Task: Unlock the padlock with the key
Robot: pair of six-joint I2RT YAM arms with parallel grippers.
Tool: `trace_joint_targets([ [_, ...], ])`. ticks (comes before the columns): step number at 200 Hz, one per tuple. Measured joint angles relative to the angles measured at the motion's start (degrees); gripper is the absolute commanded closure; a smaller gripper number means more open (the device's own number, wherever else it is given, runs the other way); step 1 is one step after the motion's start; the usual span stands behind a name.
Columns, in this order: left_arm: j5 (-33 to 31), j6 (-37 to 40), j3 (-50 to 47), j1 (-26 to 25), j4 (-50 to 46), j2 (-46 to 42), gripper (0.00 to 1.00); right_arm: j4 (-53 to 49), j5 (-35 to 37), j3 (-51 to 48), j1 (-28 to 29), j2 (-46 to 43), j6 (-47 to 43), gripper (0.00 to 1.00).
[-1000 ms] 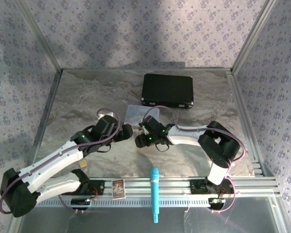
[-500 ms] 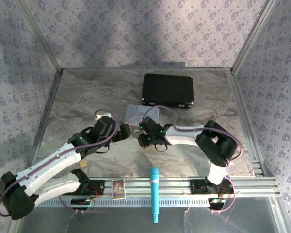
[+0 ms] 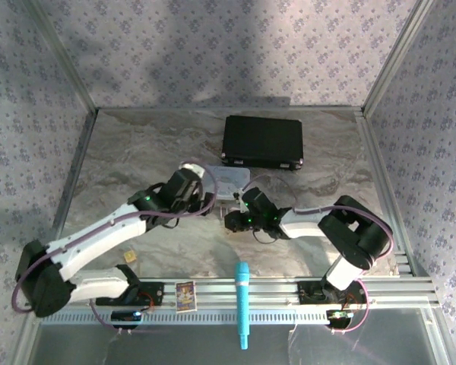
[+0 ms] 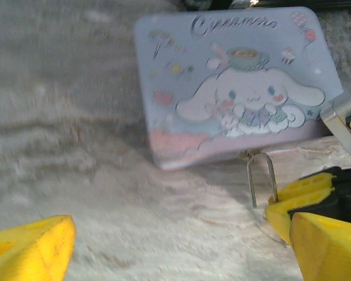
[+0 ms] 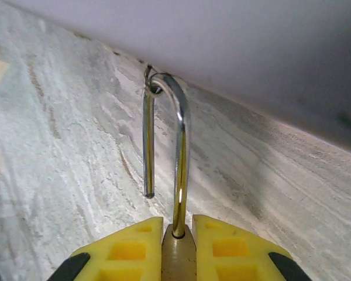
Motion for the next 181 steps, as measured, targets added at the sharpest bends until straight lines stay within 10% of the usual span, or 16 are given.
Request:
trace_joint_targets([
  [90,3.63,27.06,9.73,-1.44,1.86,19.58,0.17,20.06,-5.60,-10.60,-5.29,-0.83,5.44,0.99],
  [181,-0.52,27.82,7.17,-3.78,6.95,25.33,0.41,12.48,-6.73,-11.37,-8.17,-5.46,4.11,0.99],
])
